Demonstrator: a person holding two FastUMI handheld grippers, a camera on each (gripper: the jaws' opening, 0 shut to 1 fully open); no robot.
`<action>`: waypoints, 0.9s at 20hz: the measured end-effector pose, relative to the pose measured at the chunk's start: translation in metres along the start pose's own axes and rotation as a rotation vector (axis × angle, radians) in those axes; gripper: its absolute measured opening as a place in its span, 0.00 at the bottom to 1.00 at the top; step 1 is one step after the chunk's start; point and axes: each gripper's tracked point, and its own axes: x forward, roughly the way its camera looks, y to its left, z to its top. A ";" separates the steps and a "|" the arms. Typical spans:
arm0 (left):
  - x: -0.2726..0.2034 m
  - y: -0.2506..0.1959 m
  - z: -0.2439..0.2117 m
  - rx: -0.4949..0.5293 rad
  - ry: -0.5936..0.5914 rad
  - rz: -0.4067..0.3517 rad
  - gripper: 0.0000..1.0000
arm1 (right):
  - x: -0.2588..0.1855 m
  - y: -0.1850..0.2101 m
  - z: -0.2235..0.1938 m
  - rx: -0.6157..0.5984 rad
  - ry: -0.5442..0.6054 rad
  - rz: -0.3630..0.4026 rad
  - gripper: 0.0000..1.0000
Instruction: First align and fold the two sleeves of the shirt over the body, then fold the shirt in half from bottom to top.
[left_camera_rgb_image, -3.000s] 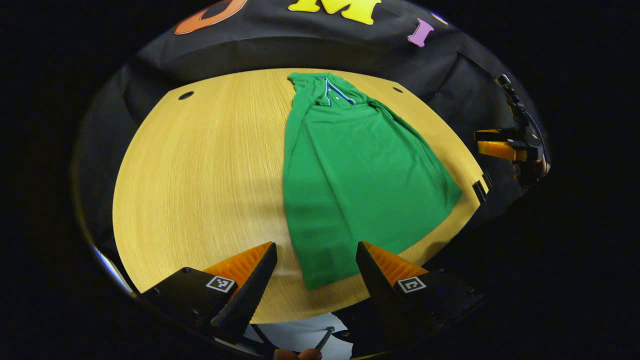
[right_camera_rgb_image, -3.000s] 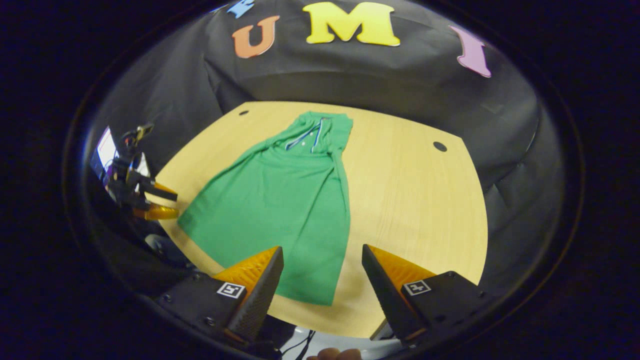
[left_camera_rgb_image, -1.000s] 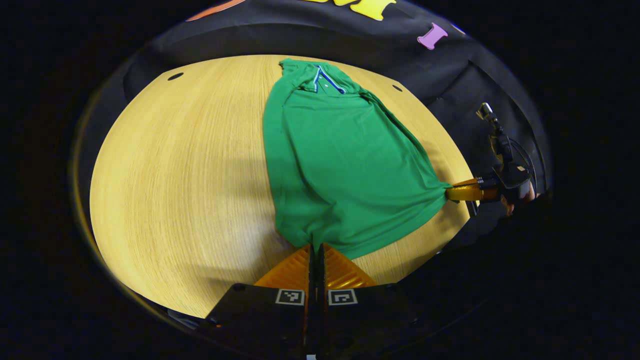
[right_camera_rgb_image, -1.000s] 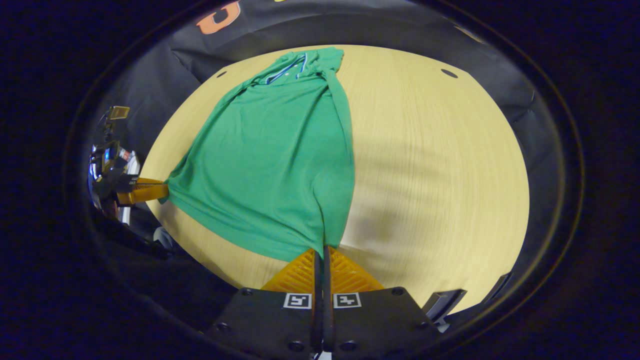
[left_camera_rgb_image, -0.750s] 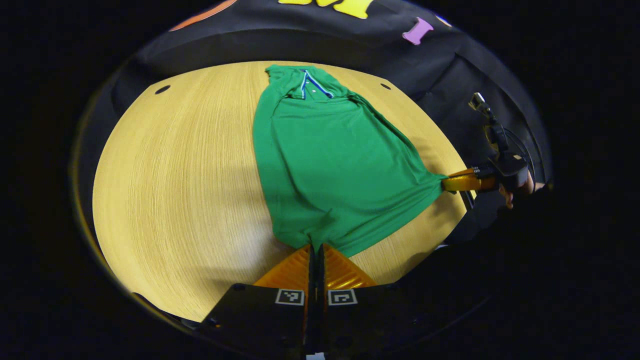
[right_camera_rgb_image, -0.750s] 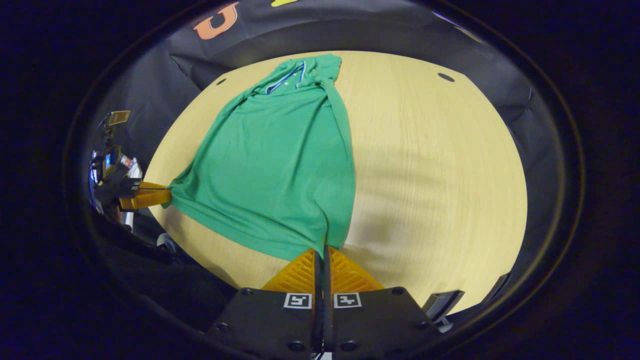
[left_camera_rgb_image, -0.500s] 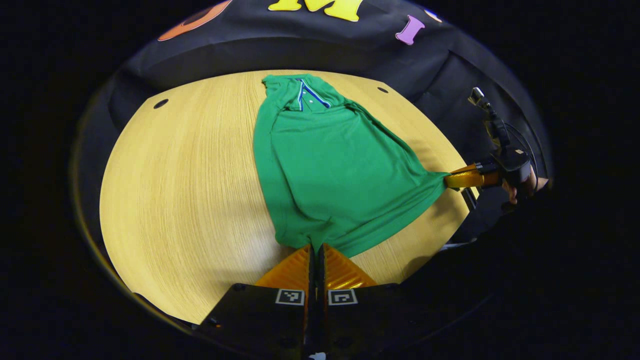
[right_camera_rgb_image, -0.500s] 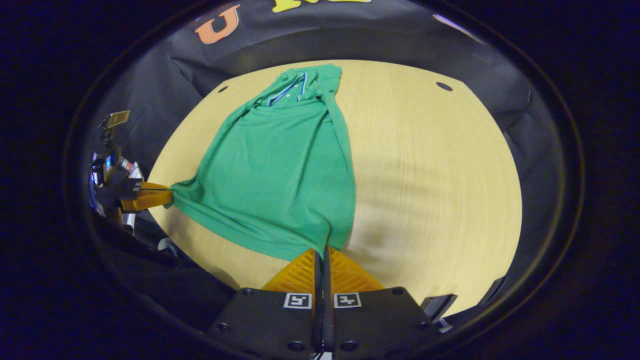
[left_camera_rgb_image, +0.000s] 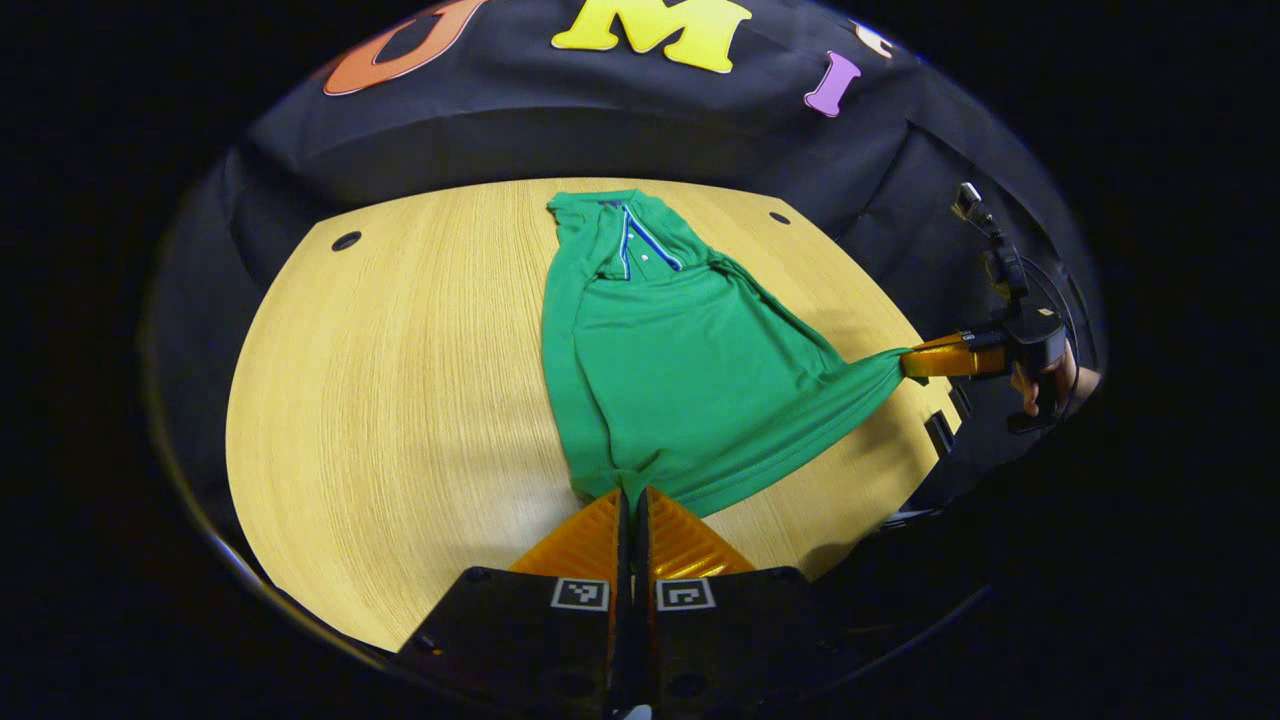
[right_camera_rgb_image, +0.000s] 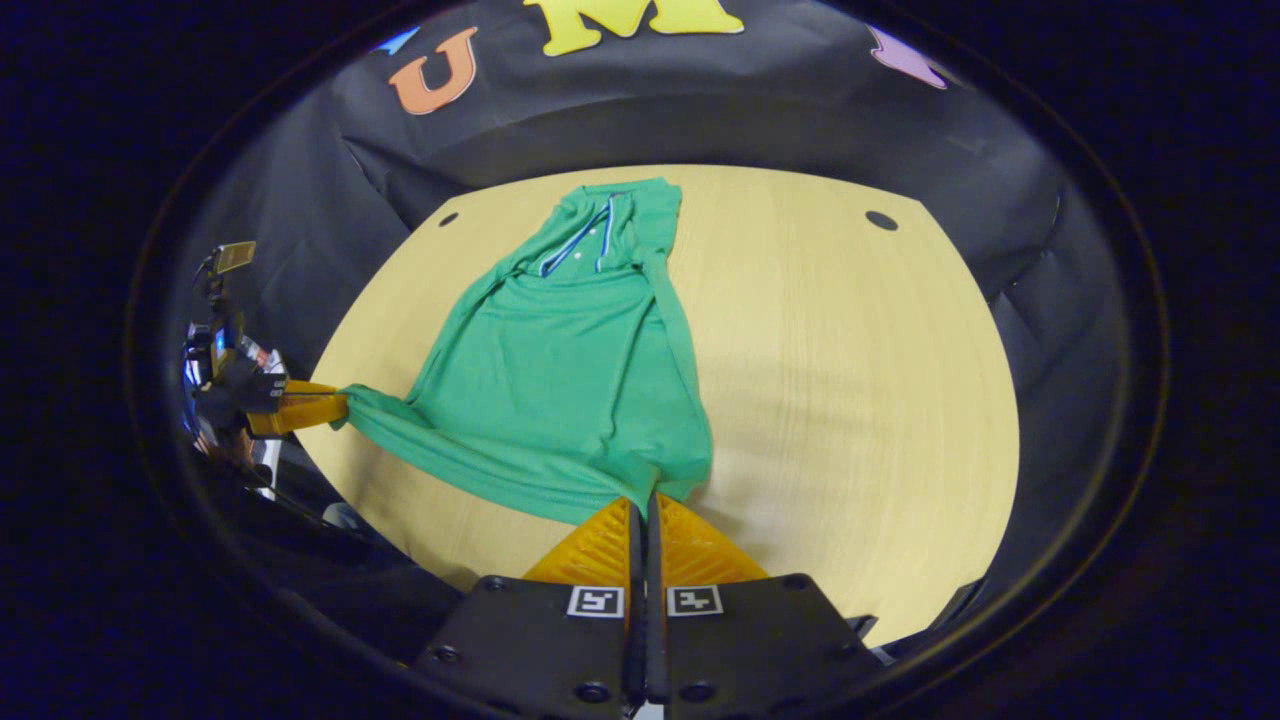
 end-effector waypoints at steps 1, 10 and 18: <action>0.000 0.000 0.007 0.006 -0.015 0.000 0.03 | 0.000 -0.002 0.006 -0.002 -0.008 -0.004 0.01; -0.005 0.022 0.077 0.021 -0.121 0.029 0.03 | -0.008 0.000 0.074 0.023 -0.111 0.014 0.01; -0.012 0.039 0.150 0.006 -0.222 0.082 0.03 | -0.030 0.005 0.150 -0.006 -0.239 0.021 0.01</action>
